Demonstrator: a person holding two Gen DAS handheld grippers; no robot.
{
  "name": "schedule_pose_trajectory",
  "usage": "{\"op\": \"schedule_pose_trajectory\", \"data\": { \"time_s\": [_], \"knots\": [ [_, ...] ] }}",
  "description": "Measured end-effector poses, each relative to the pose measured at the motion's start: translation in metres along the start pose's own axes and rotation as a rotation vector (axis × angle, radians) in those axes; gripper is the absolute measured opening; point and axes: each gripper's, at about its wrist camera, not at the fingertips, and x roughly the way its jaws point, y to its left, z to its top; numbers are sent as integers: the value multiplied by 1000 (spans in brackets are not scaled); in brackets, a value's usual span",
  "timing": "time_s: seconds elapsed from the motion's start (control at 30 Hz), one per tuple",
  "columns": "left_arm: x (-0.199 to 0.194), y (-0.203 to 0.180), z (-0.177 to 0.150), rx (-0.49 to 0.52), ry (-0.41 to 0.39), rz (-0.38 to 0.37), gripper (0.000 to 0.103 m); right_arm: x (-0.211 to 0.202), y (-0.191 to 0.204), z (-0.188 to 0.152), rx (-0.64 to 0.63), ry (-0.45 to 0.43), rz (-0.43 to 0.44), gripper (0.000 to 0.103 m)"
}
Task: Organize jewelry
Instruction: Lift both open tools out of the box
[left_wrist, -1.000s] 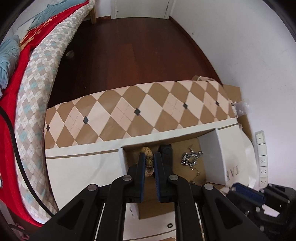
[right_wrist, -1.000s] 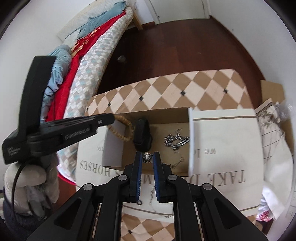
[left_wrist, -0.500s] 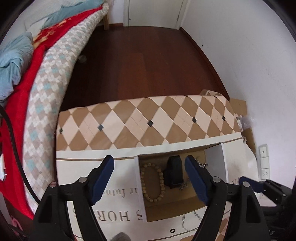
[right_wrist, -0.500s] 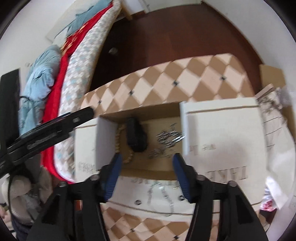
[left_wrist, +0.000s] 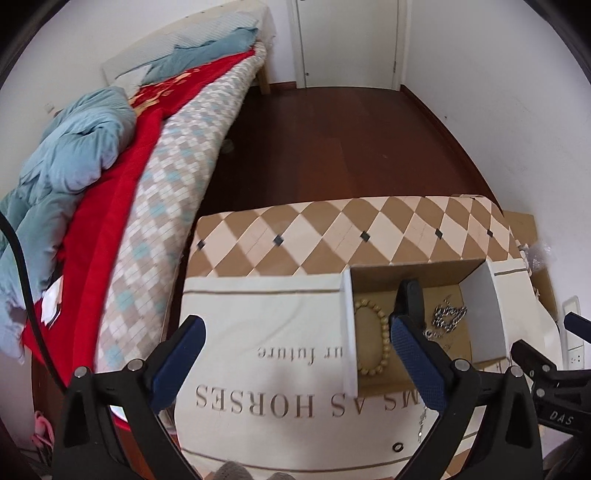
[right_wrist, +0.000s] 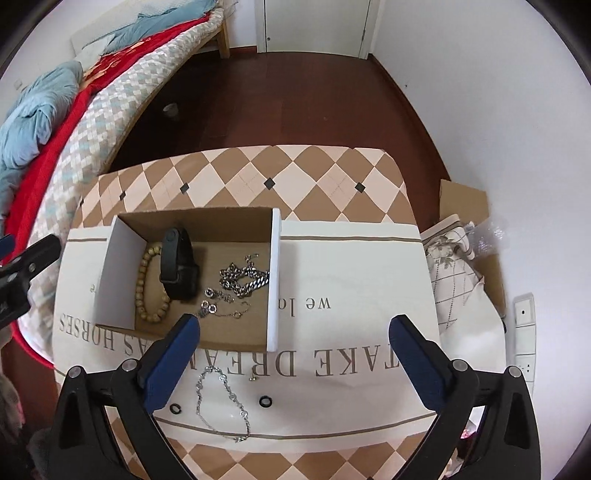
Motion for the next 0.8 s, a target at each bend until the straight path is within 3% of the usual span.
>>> {"op": "schedule_pose_trajectory", "data": {
  "time_s": [0.33, 0.8],
  "knots": [
    [-39, 5, -38, -38, -20, 1, 103, -39, 15, -29, 2, -64, 5, 103],
    [-145, -1, -82, -18, -175, -12, 103, -139, 13, -81, 26, -235, 8, 103]
  ]
}}
